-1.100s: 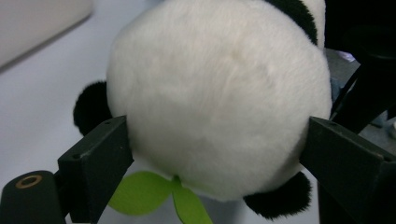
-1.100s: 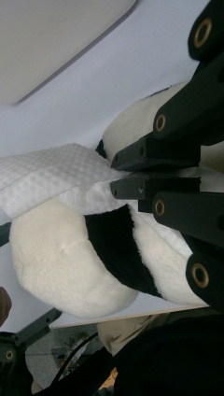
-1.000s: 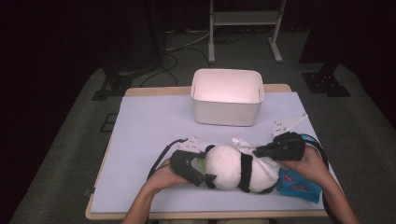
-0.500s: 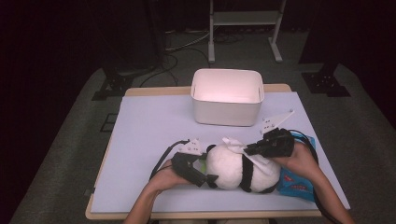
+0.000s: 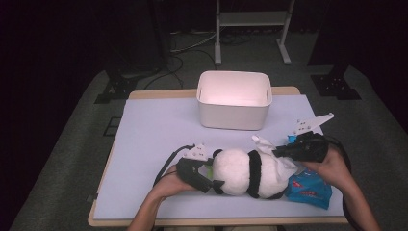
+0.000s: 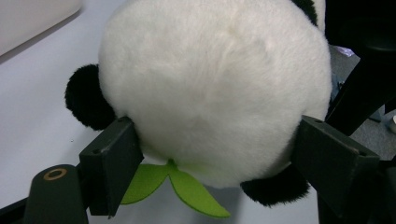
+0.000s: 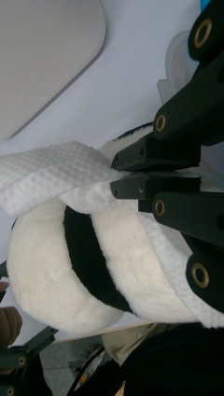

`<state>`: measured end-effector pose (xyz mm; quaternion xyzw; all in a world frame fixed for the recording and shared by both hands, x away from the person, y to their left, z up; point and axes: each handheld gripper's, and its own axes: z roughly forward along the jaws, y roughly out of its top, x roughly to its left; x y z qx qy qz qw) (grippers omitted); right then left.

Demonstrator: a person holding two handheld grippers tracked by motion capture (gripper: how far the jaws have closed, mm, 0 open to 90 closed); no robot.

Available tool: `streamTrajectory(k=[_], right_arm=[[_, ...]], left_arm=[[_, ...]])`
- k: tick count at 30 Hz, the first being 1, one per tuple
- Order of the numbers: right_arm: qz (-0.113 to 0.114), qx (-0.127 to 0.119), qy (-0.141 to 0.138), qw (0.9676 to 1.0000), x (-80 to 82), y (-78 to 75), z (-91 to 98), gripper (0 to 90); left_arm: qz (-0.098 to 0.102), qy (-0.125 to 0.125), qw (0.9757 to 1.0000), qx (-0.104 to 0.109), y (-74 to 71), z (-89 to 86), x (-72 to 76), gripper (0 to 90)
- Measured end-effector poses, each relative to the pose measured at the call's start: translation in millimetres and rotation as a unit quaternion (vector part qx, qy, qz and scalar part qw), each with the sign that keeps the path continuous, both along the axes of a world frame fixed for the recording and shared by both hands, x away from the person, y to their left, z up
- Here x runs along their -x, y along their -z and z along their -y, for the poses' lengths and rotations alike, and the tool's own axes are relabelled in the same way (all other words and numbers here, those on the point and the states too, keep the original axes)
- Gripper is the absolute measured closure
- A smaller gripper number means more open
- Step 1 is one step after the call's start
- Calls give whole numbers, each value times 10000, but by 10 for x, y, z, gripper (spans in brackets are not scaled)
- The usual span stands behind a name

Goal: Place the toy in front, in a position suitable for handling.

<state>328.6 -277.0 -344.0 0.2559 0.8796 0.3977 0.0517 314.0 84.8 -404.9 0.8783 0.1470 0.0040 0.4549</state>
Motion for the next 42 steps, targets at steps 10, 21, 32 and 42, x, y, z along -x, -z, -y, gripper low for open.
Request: streamTrajectory(k=[10,21,32,42], right_arm=[[129,82,-470,9988,95,-41,-365,846],[115,-106,-1244,9921,138,-106,-926,846],[72,-55,-1348,9908,211,-82,-923,846],[71,-175,-1267,9918,294,-18,-799,845]], left_arm=[[-29,-9,10000,82,-15,-14,14,173],[66,-18,9998,200,-74,-24,39,174],[74,-26,9997,230,-76,-34,36,174],[86,-19,9997,219,-75,-33,38,174]])
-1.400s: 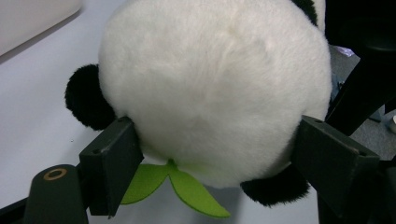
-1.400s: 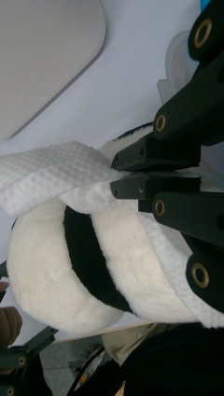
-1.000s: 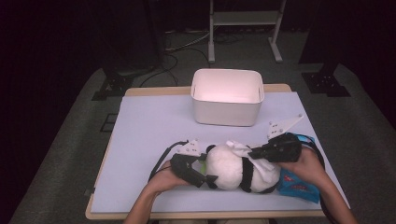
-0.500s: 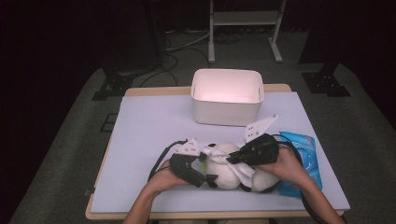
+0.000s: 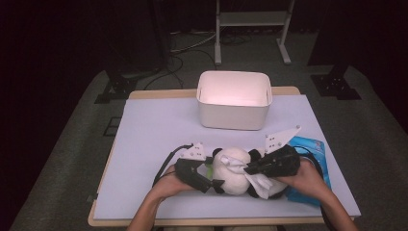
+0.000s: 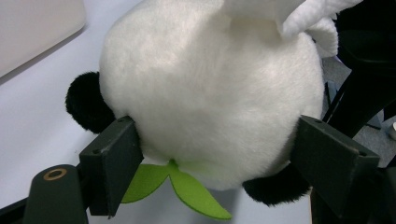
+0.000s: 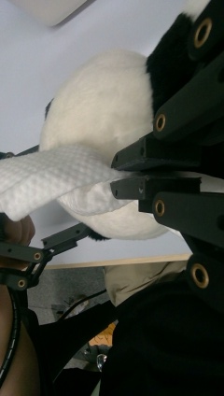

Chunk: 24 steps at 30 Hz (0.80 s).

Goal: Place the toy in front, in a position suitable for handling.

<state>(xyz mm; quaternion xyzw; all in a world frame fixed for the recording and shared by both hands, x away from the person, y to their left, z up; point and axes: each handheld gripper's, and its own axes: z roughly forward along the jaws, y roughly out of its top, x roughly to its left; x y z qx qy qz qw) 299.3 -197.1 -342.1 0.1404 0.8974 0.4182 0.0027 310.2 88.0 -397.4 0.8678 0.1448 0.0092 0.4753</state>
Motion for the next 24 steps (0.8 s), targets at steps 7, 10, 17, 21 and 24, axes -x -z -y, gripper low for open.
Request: streamTrajectory(k=[7,10,17,21,24], right_arm=[[125,47,-244,9996,-27,-55,-230,845],[126,28,-326,9994,-33,-63,-325,845],[105,120,-407,9990,-11,-38,-331,845],[85,74,-417,9991,-10,-50,-351,845],[47,62,-483,9988,-50,-67,-464,842]], left_arm=[[44,25,10000,-7,-14,2,5,174],[34,23,10000,-8,-14,2,8,174],[20,20,10000,-14,-4,-1,-2,174],[34,13,10000,26,-13,11,6,174],[31,13,10000,51,-25,18,16,175]])
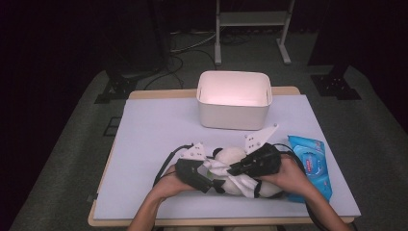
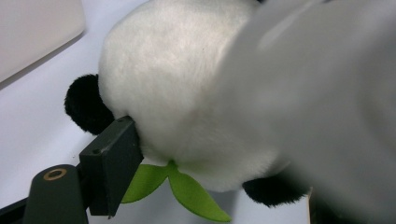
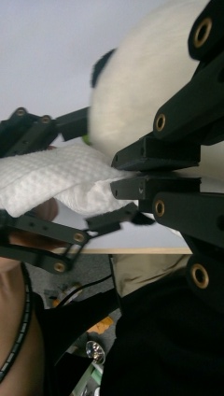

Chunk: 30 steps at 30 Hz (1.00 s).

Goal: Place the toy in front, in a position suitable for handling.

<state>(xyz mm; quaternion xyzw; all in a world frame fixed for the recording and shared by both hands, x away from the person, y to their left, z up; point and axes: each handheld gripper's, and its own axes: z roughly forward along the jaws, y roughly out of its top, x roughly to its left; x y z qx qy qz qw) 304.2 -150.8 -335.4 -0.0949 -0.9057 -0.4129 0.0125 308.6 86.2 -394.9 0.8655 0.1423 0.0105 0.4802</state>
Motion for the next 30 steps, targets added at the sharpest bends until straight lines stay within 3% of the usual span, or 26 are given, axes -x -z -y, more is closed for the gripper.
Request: streamTrajectory(k=[4,8,16,20,24,30], right_arm=[[15,45,37,10000,-96,-40,-79,842],[25,70,204,9998,-181,-78,-44,842],[-4,150,597,9981,-264,-78,237,842],[-127,187,819,9964,-295,-49,421,842],[-132,235,809,9964,-334,-54,359,842],[-157,337,708,9968,-496,-73,65,841]], left_arm=[[-2,1,10000,24,2,-4,0,175],[0,16,10000,30,2,-3,1,175],[-10,23,10000,33,7,-8,0,175],[8,13,10000,44,6,0,0,175],[22,-13,10000,-15,12,7,-1,174],[40,20,10000,-61,15,1,-5,175]])
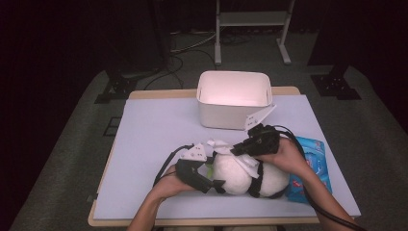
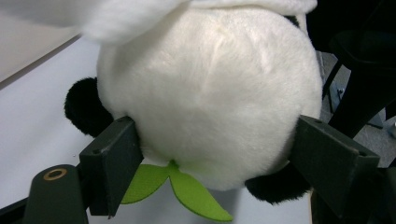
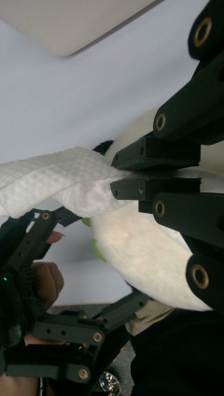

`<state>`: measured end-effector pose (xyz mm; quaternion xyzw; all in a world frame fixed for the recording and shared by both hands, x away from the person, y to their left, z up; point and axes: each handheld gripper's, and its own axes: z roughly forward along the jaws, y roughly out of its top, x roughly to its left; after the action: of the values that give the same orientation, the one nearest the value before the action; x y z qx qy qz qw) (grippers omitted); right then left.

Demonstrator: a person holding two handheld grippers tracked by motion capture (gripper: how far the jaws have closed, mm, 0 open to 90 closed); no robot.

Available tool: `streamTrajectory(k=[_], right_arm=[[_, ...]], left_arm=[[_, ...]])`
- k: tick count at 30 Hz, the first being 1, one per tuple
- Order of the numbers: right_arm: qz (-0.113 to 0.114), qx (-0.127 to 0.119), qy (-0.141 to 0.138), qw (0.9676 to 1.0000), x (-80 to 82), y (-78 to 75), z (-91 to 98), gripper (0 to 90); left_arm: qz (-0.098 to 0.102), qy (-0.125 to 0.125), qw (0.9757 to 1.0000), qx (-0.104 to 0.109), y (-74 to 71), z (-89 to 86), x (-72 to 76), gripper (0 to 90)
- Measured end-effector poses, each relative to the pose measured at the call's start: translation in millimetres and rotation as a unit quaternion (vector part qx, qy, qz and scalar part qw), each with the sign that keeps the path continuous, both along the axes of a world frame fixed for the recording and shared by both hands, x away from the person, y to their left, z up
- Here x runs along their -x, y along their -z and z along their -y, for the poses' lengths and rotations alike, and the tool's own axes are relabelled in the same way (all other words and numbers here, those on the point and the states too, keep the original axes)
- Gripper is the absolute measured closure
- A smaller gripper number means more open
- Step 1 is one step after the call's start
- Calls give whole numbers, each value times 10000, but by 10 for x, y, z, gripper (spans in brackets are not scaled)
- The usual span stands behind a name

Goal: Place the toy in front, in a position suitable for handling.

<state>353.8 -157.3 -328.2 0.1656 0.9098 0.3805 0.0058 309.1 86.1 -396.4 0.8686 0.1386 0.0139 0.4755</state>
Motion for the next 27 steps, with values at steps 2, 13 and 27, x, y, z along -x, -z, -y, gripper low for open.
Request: streamTrajectory(k=[2,13,27], right_arm=[[-43,59,26,10000,-30,-6,-63,841],[-95,113,179,9997,-91,12,76,841],[-88,101,237,9996,-45,33,257,840]], left_arm=[[-5,3,10000,-12,2,0,-1,174],[24,3,10000,-2,1,0,0,175],[40,26,10000,-39,-7,7,9,175]])
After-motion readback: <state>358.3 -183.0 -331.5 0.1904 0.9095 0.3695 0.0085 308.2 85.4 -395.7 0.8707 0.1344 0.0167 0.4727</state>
